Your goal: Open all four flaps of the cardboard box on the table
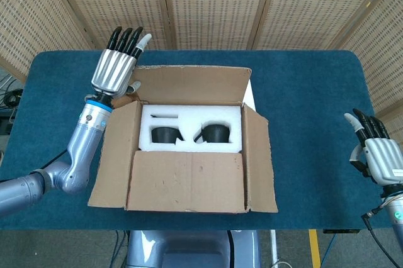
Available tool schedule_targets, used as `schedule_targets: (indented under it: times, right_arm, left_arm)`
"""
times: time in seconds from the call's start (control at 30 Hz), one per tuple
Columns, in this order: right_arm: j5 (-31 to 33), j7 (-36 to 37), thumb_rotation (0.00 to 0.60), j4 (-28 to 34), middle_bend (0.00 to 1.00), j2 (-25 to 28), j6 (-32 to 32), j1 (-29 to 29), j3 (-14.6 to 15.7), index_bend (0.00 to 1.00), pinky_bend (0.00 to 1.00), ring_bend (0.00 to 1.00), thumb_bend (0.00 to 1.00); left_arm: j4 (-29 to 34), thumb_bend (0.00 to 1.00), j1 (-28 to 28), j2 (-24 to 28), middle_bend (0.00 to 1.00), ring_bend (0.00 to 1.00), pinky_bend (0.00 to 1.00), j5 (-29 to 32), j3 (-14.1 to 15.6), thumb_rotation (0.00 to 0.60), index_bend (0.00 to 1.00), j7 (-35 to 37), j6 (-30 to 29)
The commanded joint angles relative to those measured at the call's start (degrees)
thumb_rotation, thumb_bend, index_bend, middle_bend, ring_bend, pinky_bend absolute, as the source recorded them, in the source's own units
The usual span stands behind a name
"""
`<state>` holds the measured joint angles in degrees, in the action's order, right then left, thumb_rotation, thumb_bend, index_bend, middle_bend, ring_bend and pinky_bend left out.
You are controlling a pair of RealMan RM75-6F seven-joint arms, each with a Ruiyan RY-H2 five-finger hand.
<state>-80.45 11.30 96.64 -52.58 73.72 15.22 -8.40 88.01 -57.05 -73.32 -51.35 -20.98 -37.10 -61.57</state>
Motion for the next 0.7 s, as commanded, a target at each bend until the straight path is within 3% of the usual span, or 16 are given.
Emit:
schedule_targets:
  times: [0.03, 0.53, 0.7]
  right_arm:
    - [-0.1, 0.0, 0.6, 0.0, 0.0, 0.0, -0.1, 0.1, 0.0, 0.0, 0.0, 0.0, 1.0]
    - [0.2, -0.6, 0.6, 0.7, 0.0, 0.6, 0.4, -0.4, 0.0, 0.0, 0.0, 0.0, 1.0]
    - [0.4, -0.2, 0.6, 0.6, 0.0, 0.7, 0.5, -0.7, 0.0, 0.0, 0.0, 0.0, 1.0]
  left_arm:
    - [-0.8, 0.2, -0.2, 0.2, 0.0, 0.0, 0.0, -1.1, 0.5, 0.584, 0.0, -1.2, -1.1]
    - [-6.5, 0.2, -3.3, -4.1, 0.0, 0.0, 0.0, 1.6, 0.1, 0.584, 0.0, -1.3, 1.2]
    - [-1.0, 0.22, -2.8, -1.6, 0.0, 0.0, 0.0, 3.9, -1.0, 0.584, 0.0, 1.9, 3.5]
